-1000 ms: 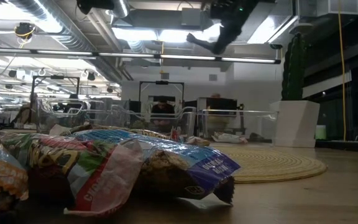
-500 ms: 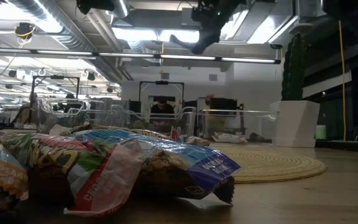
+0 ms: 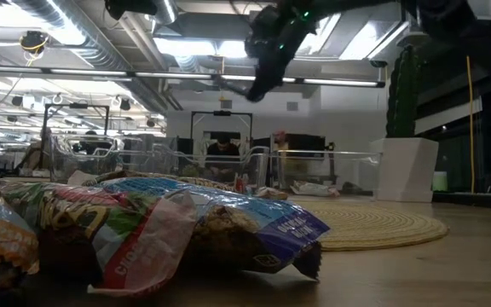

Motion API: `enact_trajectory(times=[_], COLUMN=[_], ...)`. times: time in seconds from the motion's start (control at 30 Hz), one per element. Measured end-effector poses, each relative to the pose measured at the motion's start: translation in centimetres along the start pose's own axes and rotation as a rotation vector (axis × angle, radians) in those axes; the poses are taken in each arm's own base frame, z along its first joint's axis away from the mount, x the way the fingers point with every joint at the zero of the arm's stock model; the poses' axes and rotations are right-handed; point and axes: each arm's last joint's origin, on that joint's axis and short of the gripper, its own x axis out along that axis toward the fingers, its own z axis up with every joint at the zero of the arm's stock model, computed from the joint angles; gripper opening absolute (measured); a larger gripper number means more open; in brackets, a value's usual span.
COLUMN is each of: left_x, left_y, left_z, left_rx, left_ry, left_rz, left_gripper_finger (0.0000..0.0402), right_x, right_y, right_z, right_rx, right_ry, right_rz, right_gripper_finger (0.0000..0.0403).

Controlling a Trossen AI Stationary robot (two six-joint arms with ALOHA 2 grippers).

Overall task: Pick and place Granola Bars by type
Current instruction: Put the green granola bar into the middle transparent bin

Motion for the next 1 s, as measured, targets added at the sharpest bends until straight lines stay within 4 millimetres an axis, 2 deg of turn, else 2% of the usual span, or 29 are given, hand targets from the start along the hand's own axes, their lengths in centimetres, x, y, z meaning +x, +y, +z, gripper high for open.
enact_trajectory(times=[0.17,0.3,0.53,0.77,1.0], left_x=[0.0,0.0,0.0,0.0,0.0], left_y=[0.0,0.0,0.0,0.0,0.0], left_z=[0.0,0.0,0.0,0.0,0.0], left_rx=[-0.001,-0.013,-0.044,-0.044,-0.044], left_ry=[0.0,0.0,0.0,0.0,0.0], left_rz=[0.0,0.0,0.0,0.0,0.0], left_gripper_finger=[0.0015,0.0015,0.0015,0.0015,0.0015], right_x=[4.4,6.9,10.1,12.2,14.3], right_y=[0.3,0.5,0.4,0.5,0.6], right_z=[-0.4,-1.1,-2.3,-3.1,-4.1], right_rx=[-0.002,0.002,0.012,0.02,0.033], right_ry=[0.051,0.102,0.163,0.194,0.238], right_rz=[0.033,0.055,0.078,0.114,0.133], right_gripper_finger=[0.0029,0.0027,0.004,0.0026,0.0041])
